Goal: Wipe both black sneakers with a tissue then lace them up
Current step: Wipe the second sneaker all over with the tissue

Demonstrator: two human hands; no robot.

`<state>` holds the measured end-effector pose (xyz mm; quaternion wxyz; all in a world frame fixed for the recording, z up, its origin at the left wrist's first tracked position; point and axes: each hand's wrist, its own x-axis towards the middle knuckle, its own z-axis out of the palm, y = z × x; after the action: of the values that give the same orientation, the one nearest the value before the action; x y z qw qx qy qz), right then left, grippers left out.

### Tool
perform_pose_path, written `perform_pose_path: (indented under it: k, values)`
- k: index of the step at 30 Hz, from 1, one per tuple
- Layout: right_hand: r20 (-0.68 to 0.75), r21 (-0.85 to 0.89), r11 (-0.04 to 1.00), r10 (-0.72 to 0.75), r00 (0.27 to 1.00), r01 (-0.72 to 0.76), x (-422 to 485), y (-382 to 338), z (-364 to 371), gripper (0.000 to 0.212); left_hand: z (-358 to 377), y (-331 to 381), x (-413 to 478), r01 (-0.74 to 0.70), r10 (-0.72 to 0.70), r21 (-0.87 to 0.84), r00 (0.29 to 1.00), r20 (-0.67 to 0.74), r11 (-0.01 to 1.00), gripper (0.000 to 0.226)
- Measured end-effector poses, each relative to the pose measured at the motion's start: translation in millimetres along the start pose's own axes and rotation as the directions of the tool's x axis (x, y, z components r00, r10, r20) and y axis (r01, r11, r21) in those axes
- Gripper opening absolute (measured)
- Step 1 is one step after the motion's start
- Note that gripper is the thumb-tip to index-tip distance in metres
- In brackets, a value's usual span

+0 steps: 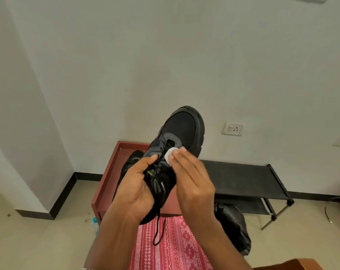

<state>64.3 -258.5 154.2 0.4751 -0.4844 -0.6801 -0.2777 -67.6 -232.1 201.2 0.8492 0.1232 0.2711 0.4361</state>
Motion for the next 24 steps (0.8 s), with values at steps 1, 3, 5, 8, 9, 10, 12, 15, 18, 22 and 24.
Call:
perform_pose_path:
  k: [1, 3, 5, 8, 9, 10, 12, 15, 18, 22, 24]
  values:
    - [-0.004, -0.016, 1.000, -0.016, 1.000, 0.016, 4, 9, 0, 0.024, 1, 0, 0, -0.015, 0.015, -0.001, 1.000, 0.010, 1.000, 0.035]
    - [-0.025, -0.064, 0.998, -0.026, 0.999, 0.024, 16, 26, -2, 0.023, 3, -1, -2, -0.040, 0.039, 0.006, 0.999, 0.024, 0.999, 0.034]
    - [-0.062, -0.114, 0.993, -0.009, 0.998, 0.001, 28, 41, -3, 0.022, 4, -2, -1, -0.066, 0.065, 0.043, 0.998, 0.015, 0.997, 0.035]
    - [-0.132, -0.091, 0.993, 0.066, 0.989, -0.078, 41, 50, -3, 0.020, 4, -5, -1, -0.084, 0.085, 0.103, 0.996, -0.002, 0.991, 0.040]
    - [-0.154, -0.074, 0.993, 0.084, 0.985, -0.096, 42, 46, -3, 0.021, 4, -5, -1, -0.083, 0.083, 0.107, 0.997, -0.002, 0.991, 0.039]
    - [-0.166, -0.055, 0.993, 0.096, 0.981, -0.107, 40, 38, -3, 0.022, 4, -5, -1, -0.079, 0.080, 0.105, 0.997, -0.006, 0.991, 0.036]
    - [-0.137, -0.020, 0.995, 0.093, 0.986, -0.097, 29, 20, 0, 0.022, 2, -3, 0, -0.082, 0.083, 0.089, 0.996, -0.015, 0.993, 0.034]
    - [-0.041, -0.031, 0.999, 0.020, 0.999, -0.022, 17, 14, 3, 0.022, 2, 1, 3, -0.128, 0.134, 0.123, 0.990, -0.044, 0.984, 0.033]
    - [-0.047, -0.065, 0.998, -0.014, 0.999, 0.011, 32, 37, 0, 0.021, 5, 0, 5, -0.169, 0.186, 0.198, 0.980, -0.071, 0.966, 0.037]
    - [-0.175, -0.112, 0.982, 0.129, 0.976, -0.150, 56, 55, -5, 0.022, 4, -4, 9, -0.188, 0.212, 0.284, 0.976, -0.057, 0.940, 0.039]
    - [-0.187, -0.073, 0.983, 0.151, 0.971, -0.167, 52, 41, -2, 0.023, 3, -5, 9, -0.198, 0.235, 0.325, 0.969, -0.079, 0.925, 0.025]
